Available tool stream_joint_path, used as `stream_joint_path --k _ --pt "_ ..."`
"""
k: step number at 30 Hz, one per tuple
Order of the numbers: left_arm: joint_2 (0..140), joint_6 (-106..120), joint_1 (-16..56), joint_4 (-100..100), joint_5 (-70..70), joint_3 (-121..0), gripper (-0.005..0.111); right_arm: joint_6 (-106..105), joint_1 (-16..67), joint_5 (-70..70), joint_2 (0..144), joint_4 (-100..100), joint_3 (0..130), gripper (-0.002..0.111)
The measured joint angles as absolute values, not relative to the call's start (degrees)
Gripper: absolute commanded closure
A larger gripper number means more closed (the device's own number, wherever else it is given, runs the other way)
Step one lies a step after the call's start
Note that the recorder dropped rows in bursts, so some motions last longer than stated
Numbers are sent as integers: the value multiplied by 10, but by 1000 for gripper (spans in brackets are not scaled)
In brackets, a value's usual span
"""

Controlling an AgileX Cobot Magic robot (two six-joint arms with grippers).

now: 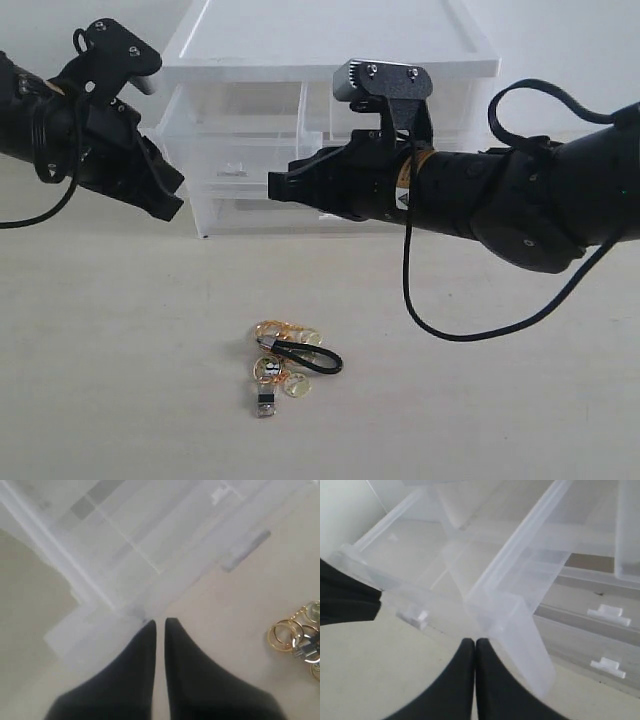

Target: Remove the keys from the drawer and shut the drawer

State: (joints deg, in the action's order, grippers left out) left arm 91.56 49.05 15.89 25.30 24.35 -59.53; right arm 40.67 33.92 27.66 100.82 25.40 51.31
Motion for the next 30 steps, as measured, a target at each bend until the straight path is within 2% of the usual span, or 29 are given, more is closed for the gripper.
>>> stream_joint_path --k 16,30 --pt "921 536 159 298 170 -603 103 366 330 294 1023 214 555 108" --pt "990 559 159 302 124 -659 103 320 330 280 1092 170 633 108"
